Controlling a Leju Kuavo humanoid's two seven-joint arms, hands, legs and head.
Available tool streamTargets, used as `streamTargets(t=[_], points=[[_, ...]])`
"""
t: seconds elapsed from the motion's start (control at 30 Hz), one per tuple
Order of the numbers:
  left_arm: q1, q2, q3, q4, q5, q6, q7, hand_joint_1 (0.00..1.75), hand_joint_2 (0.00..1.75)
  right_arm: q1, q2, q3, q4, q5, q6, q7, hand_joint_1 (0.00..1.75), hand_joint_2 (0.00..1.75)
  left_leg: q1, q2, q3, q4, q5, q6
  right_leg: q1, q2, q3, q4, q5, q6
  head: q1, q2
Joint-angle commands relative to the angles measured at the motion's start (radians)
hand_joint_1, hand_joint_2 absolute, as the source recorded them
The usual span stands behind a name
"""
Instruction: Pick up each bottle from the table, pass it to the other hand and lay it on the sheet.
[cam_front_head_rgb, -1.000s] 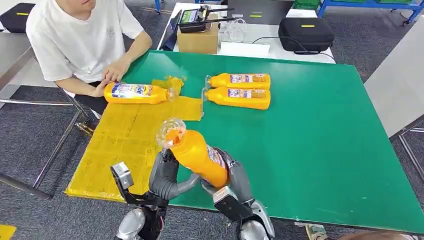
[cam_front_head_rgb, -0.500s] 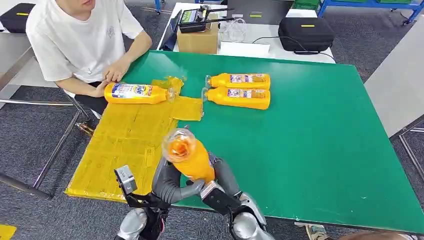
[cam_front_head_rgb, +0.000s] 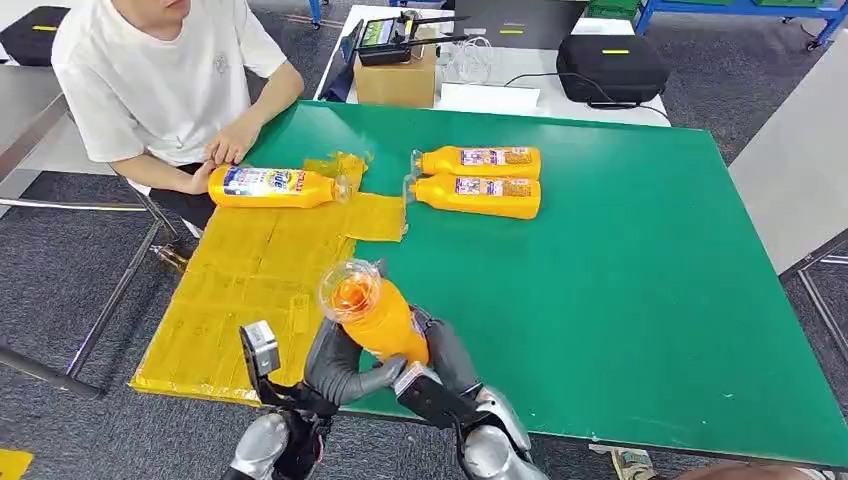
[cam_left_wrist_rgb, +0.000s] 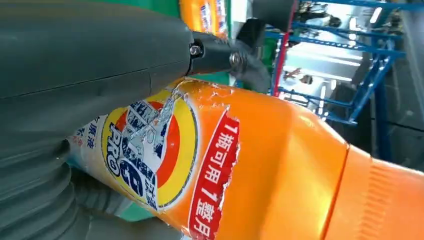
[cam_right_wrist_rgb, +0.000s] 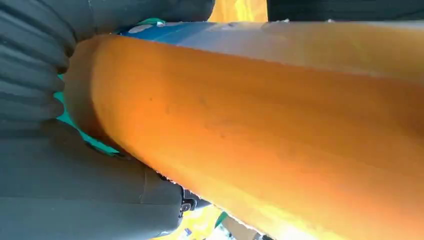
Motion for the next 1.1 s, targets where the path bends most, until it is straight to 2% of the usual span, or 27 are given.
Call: streamTargets(t=[0.03, 0.07, 0.1, 0.17, 0.2, 0.37, 0.47, 0.57, 0.63, 0.67, 0.87, 1.0, 1.1], points=[[-0.041, 0.008, -0.027, 0.108, -0.019, 0.062, 0.063, 1.75, 1.75, -0.069, -0.017, 0.062, 0.082, 0.055, -0.056, 0.021, 1.75, 1.75, 0.000, 0.000, 0.002, -0.002, 0.000, 0.002, 0.001, 0.001, 0.001, -0.002, 0.000, -0.004, 0.000, 0.000], [-0.041, 0.007, -0.024, 0.110, -0.016, 0.066, 0.064, 1.75, 1.75, -0.071, -0.016, 0.064, 0.084, 0.063, -0.067, 0.026, 1.40, 1.75, 0.000, 0.000, 0.001, -0.001, 0.000, 0.002, 0.001, 0.001, 0.001, -0.001, 0.000, -0.003, 0.000, 0.000], [-0.040, 0.008, -0.024, 0.108, -0.014, 0.068, 0.064, 1.75, 1.75, -0.067, -0.010, 0.056, 0.083, 0.051, -0.075, 0.023, 0.00, 1.75, 0.000, 0.000, 0.002, -0.001, 0.000, 0.002, 0.001, 0.001, 0.001, -0.002, 0.000, -0.004, 0.000, 0.000], [-0.037, 0.007, -0.019, 0.102, -0.007, 0.076, 0.062, 1.75, 1.75, -0.061, 0.001, 0.048, 0.085, 0.056, -0.114, 0.020, 0.00, 1.75, 0.000, 0.000, 0.002, -0.002, 0.000, 0.003, 0.001, 0.001, 0.001, -0.002, 0.000, -0.005, 0.000, 0.000], [-0.038, 0.008, -0.019, 0.100, -0.005, 0.085, 0.062, 1.75, 1.75, -0.059, 0.004, 0.045, 0.085, 0.055, -0.135, 0.008, 0.00, 0.00, 0.000, 0.000, 0.001, -0.001, 0.000, 0.002, 0.001, 0.001, 0.001, -0.001, 0.000, -0.003, 0.000, 0.000], [-0.040, 0.009, -0.019, 0.099, -0.005, 0.085, 0.063, 1.75, 1.75, -0.059, 0.003, 0.045, 0.087, 0.055, -0.136, 0.008, 0.00, 0.00, 0.000, 0.000, 0.001, -0.001, 0.000, 0.002, 0.001, 0.001, 0.000, -0.001, 0.000, -0.003, 0.000, 0.000], [-0.039, 0.006, -0.006, 0.091, 0.007, 0.119, 0.063, 1.75, 1.75, -0.049, 0.003, 0.034, 0.081, 0.048, -0.190, -0.012, 0.00, 0.00, 0.000, -0.001, 0.001, -0.001, 0.001, 0.003, 0.001, 0.000, 0.001, -0.002, 0.001, -0.005, 0.000, 0.000], [-0.031, 0.009, 0.016, 0.059, -0.074, 0.274, 0.054, 1.75, 1.75, -0.018, -0.003, 0.016, 0.064, 0.039, -0.237, -0.019, 0.00, 0.00, 0.001, -0.001, 0.001, -0.001, 0.000, 0.002, 0.001, -0.001, 0.001, -0.002, 0.000, -0.004, 0.000, 0.000], [-0.046, 0.035, -0.005, 0.037, -0.320, 0.480, -0.013, 1.75, 1.75, 0.002, -0.028, 0.009, 0.048, 0.034, -0.228, -0.020, 0.00, 0.00, 0.001, -0.001, 0.002, -0.002, 0.000, 0.002, 0.001, -0.001, 0.002, -0.002, 0.000, -0.004, 0.000, 0.000], [-0.049, 0.040, -0.001, 0.025, -0.396, 0.531, -0.025, 1.75, 1.75, 0.013, -0.046, 0.002, 0.043, 0.032, -0.208, -0.021, 0.00, 1.75, 0.001, -0.002, 0.002, -0.002, 0.000, 0.003, 0.002, -0.001, 0.002, -0.003, 0.000, -0.005, 0.000, 0.000], [-0.048, 0.074, 0.034, -0.017, -0.552, 0.570, -0.011, 1.75, 1.75, 0.078, -0.072, -0.092, 0.007, 0.011, -0.173, -0.038, 0.00, 1.75, 0.000, -0.003, 0.001, -0.001, 0.000, 0.002, 0.001, -0.003, 0.001, -0.002, 0.000, -0.004, 0.000, 0.000], [-0.060, 0.118, 0.114, -0.016, -0.667, 0.589, 0.017, 1.75, 1.75, 0.121, -0.074, -0.193, -0.033, -0.032, -0.114, 0.018, 0.00, 1.75, 0.000, -0.002, 0.000, -0.001, 0.001, 0.002, 0.001, -0.002, 0.000, -0.001, 0.000, -0.003, 0.000, 0.000], [-0.075, 0.133, 0.152, -0.003, -0.721, 0.573, 0.018, 1.75, 1.75, 0.128, -0.064, -0.222, -0.032, -0.025, -0.088, 0.019, 0.00, 1.75, 0.001, -0.001, 0.000, -0.001, 0.001, 0.002, 0.001, -0.001, 0.000, -0.001, 0.001, -0.004, 0.000, 0.000]])
